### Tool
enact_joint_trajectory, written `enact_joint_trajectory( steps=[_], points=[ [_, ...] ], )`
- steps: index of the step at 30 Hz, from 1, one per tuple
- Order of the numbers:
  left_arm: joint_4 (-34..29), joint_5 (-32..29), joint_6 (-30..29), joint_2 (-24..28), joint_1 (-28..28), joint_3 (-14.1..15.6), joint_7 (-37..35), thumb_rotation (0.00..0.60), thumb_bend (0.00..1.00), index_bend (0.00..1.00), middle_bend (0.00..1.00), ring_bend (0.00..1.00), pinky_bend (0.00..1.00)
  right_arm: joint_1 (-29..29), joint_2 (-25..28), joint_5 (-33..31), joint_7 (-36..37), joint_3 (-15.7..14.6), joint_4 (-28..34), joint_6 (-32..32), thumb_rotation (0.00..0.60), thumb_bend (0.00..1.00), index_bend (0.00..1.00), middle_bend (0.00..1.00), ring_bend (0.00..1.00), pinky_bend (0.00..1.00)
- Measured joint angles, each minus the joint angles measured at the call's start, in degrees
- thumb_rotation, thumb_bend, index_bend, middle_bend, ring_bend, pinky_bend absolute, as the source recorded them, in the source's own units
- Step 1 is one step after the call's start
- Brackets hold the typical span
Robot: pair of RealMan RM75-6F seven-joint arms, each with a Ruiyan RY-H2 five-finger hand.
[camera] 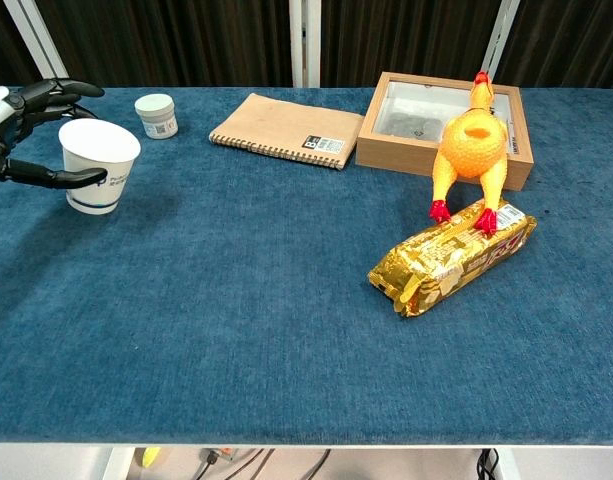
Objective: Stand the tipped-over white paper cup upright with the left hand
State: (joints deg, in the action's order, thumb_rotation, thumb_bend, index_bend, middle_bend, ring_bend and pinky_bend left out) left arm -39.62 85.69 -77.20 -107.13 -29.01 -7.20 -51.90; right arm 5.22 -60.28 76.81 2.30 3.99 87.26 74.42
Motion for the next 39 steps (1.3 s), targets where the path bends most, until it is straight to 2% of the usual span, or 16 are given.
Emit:
enact_joint_trajectory(
  steps=[7, 12, 15, 20, 23, 28, 33, 37, 39],
  points=[
    [0.45, -0.19, 0.17, 0.14, 0.31, 0.07, -1.52, 0.6, 0.18, 0.1, 0.22, 0.02, 0.03, 0.14, 0.05, -0.37, -0.56, -0.04, 0.25, -0.39, 0.6, 0.1, 0.0, 0.0, 0.0, 0.0],
    [-0.15, 0.02, -0.99, 0.77, 0.45, -0.08, -2.08, 0.6, 0.18, 0.08, 0.1, 0.0, 0.03, 0.02, 0.25, -0.34, -0.5, 0.07, 0.5, 0.04, 0.6, 0.1, 0.0, 0.0, 0.0, 0.0],
    [-1.23, 0.49, -2.96, 1.67, 0.69, -0.19, -1.88, 0.6, 0.17, 0.07, 0.07, 0.0, 0.04, -0.03, 0.45, -0.39, -0.41, 0.18, 0.64, 0.22, 0.6, 0.1, 0.0, 0.0, 0.0, 0.0],
    [-6.15, 1.62, -8.65, 5.26, 1.65, -0.77, 0.02, 0.6, 0.18, 0.07, 0.06, 0.0, 0.04, -0.28, 0.87, -0.47, -0.04, 0.52, 0.91, 1.08, 0.6, 0.1, 0.0, 0.0, 0.0, 0.0],
    [-10.96, 2.18, -11.41, 9.33, 2.66, -1.1, 3.28, 0.6, 0.18, 0.09, 0.07, 0.0, 0.05, -0.58, 1.25, -0.39, 0.01, 0.68, 1.19, 1.94, 0.6, 0.1, 0.0, 0.0, 0.0, 0.0],
    [-21.32, 2.47, -11.94, 19.76, 4.88, -0.24, 14.79, 0.6, 0.17, 0.15, 0.09, 0.0, 0.04, -1.21, 1.49, 0.5, -0.35, 0.79, 1.97, 4.08, 0.6, 0.1, 0.0, 0.0, 0.0, 0.0],
    [-32.03, 1.25, -11.43, 29.23, 7.97, 1.25, 32.36, 0.6, 0.15, 0.09, 0.06, 0.0, 0.02, -1.87, 1.0, 1.78, -2.68, 0.67, 2.79, 6.62, 0.6, 0.1, 0.0, 0.0, 0.0, 0.0],
    [-42.88, -1.44, -10.09, 37.69, 11.97, 3.62, 47.04, 0.6, 0.15, 0.04, 0.03, 0.0, 0.0, -2.28, 0.12, 3.02, -3.74, 0.36, 3.05, 7.8, 0.6, 0.1, 0.0, 0.0, 0.0, 0.0],
    [-46.45, -3.07, -9.29, 40.91, 13.89, 4.68, 51.49, 0.6, 0.15, 0.04, 0.02, 0.0, 0.0, -2.3, 0.02, 3.19, -4.18, 0.27, 3.2, 7.87, 0.6, 0.1, 0.0, 0.0, 0.0, 0.0]
  ],
)
